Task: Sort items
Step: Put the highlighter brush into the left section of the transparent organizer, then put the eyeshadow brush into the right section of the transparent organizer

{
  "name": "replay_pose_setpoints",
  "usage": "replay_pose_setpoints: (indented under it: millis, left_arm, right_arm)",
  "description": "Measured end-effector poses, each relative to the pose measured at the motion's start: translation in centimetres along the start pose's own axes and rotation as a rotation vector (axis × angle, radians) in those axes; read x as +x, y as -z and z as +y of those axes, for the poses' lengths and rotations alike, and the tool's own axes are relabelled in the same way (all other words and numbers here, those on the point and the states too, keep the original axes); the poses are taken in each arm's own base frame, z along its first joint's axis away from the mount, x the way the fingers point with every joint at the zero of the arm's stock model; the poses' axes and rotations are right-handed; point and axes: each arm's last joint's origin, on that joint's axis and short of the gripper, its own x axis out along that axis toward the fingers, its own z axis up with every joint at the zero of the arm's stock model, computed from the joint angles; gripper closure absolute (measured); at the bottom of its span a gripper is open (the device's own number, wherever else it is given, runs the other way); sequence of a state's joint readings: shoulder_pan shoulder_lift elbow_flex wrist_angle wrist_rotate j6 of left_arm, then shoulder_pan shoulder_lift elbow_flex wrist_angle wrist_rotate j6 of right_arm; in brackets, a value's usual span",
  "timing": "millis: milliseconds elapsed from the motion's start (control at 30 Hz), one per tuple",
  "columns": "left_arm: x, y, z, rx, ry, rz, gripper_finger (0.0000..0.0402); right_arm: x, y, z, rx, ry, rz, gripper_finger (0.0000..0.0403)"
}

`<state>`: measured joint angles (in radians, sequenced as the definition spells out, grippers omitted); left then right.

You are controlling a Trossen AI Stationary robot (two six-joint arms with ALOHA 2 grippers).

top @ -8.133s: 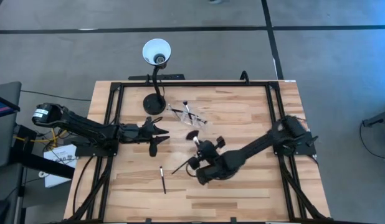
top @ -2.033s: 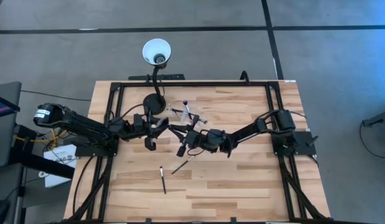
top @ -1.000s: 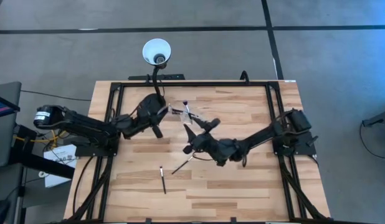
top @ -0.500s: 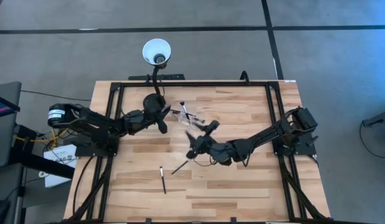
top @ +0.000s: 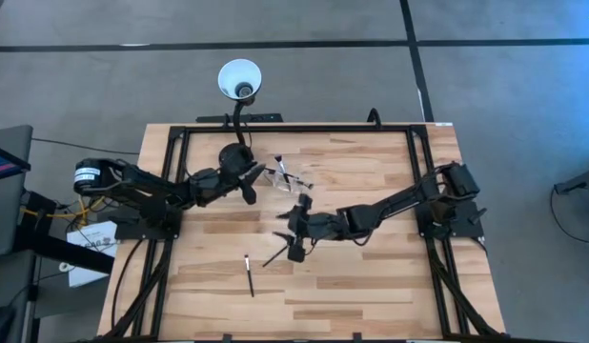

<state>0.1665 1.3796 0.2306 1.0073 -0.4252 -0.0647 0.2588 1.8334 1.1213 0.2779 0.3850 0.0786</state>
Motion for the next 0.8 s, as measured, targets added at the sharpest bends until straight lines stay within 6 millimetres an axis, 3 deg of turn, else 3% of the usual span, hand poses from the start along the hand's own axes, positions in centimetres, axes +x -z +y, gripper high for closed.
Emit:
replay_pose_setpoints:
  millis: [133, 333, 467, 633, 800]
  left_arm:
    - [-0.3, -0.7, -0.2, -0.008, 0.016, -0.042, 0.0235]
    - [-2.6, -3.8, -1.2, -0.051, 0.152, -0.201, 0.0223]
    - [-4.5, -5.2, -2.0, -0.059, 0.319, -0.243, 0.0224]
    - [-6.4, -5.6, -3.0, -0.048, 0.492, -0.231, 0.0231]
    - [-7.3, -5.3, -4.0, -0.054, 0.567, -0.199, 0.0237]
  right_arm:
    - [1.7, 2.4, 0.6, -0.03, -0.135, 0.087, 0.0191]
    - [3.8, 5.9, 1.4, -0.174, -0.219, 0.162, 0.0191]
    - [3.8, 4.9, 0.9, -0.19, -0.211, 0.103, 0.0193]
    - [1.4, 2.0, 0.5, -0.286, -0.245, 0.063, 0.0209]
    - [1.4, 4.2, -0.1, -0.226, -0.282, 0.021, 0.0229]
